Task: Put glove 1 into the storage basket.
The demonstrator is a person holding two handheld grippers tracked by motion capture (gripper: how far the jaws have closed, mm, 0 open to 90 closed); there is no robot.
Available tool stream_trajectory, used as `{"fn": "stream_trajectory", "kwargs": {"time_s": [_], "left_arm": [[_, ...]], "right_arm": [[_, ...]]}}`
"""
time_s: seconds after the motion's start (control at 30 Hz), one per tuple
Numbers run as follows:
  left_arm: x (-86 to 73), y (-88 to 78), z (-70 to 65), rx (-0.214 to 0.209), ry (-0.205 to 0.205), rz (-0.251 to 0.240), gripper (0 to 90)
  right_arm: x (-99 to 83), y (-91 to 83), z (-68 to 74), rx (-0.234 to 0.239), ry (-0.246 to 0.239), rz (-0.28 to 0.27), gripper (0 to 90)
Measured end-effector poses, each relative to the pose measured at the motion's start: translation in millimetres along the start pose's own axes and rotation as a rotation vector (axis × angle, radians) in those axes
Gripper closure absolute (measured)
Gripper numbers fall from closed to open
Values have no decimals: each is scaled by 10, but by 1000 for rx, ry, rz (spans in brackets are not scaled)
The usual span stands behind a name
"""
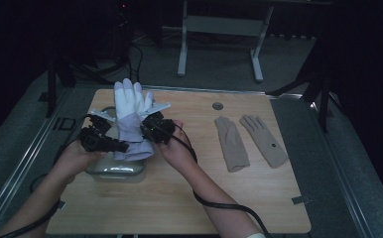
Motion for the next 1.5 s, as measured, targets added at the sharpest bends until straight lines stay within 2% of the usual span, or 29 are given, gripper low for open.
{"fn": "stream_trajectory", "kwargs": {"time_s": [0.23, 0.37, 0.53, 0.73, 0.87, 0.93, 1.03, 1.1, 1.2, 1.23, 1.4, 1.43, 1.5], "left_arm": [[-194, -56, 179, 5, -31, 12, 743], [-263, -2, 232, -7, -38, 31, 743], [-413, 187, 283, -28, -56, 76, 742], [-509, 324, 316, -48, -69, 98, 739], [-511, 373, 324, -37, -73, 112, 732], [-525, 443, 338, -15, -62, 154, 724], [-543, 507, 342, -14, -67, 189, 702], [-560, 539, 351, -12, -75, 199, 681], [-582, 563, 361, -4, -84, 201, 641], [-597, 573, 361, -5, -97, 185, 631], [-621, 593, 371, -4, -115, 185, 606], [-617, 591, 367, -2, -118, 186, 606], [-623, 582, 372, -9, -115, 184, 602]], "right_arm": [[68, 226, 196, 24, -7, 20, 802], [2, 350, 234, 40, 12, 39, 802], [-167, 507, 267, 45, 11, 87, 802], [-323, 612, 274, 47, 23, 133, 802], [-378, 665, 247, 54, 48, 151, 802], [-407, 703, 235, 57, 59, 171, 802], [-457, 765, 224, 59, 68, 198, 802], [-461, 775, 220, 65, 78, 203, 801], [-460, 784, 232, 58, 67, 213, 798], [-459, 789, 227, 59, 74, 220, 794], [-474, 828, 210, 67, 103, 254, 720], [-459, 816, 211, 67, 93, 232, 657], [-437, 792, 219, 63, 78, 232, 587]]}}
Point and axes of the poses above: each handheld gripper's, and its own axes: y roughly forward along the jaws, x roughly out of its top, z roughly to its left, the point moved 6 cm from there along y, roughly forward along the jaws, and after that the axes turned 4 degrees about y, right-handed, at the moved point
